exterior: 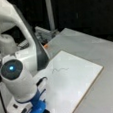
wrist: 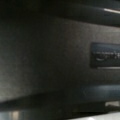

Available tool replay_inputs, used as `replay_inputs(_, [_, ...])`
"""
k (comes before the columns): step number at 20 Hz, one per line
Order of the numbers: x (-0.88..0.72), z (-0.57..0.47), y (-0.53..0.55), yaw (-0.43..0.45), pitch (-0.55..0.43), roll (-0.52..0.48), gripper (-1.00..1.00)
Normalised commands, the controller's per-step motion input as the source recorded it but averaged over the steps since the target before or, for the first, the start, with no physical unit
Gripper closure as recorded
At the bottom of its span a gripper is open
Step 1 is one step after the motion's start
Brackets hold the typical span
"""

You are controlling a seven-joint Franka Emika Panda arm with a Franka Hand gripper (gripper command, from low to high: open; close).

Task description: Erasing curve lines

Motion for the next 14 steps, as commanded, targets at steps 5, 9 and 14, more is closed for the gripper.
replay_inputs(5, [0.06,-0.08,0.01,-0.124,-0.128,0.046,1.00])
replay_inputs(9, [0.06,-0.13,0.04,-0.142,-0.125,0.054,1.00])
replay_inputs(14, [0.04,-0.13,0.06,-0.157,-0.104,0.071,1.00])
